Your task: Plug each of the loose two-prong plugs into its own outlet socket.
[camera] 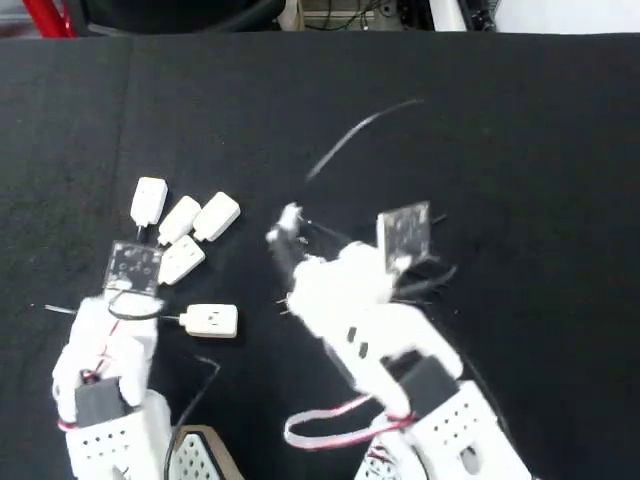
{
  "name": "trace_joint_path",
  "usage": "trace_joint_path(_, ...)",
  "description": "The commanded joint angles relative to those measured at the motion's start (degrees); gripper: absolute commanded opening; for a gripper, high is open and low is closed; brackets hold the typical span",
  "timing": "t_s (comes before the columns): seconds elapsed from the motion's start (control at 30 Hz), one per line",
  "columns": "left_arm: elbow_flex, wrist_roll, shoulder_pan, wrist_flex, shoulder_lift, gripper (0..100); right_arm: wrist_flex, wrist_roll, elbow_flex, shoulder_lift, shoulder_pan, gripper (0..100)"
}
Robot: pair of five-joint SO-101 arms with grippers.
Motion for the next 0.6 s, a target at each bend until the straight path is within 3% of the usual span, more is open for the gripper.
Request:
trace_joint_path(0.0,-3.0,10.4,13.9,-12.1,-0.3,3,-8.9,-0.9,2.6,-4.7,-6.9,1.1)
trace_joint_path(0.13,0.0,18.5,25.2,-22.0,-0.3,3,-10.4,-1.2,2.9,-6.6,-7.3,1.1)
trace_joint_path(0.3,-2.1,21.4,30.8,-24.2,-0.3,3,-10.5,-1.5,5.1,-6.7,-7.6,1.1)
trace_joint_path(0.57,-4.1,21.9,32.1,-24.3,-0.4,3,-8.4,-3.3,6.4,-6.3,-7.6,1.1)
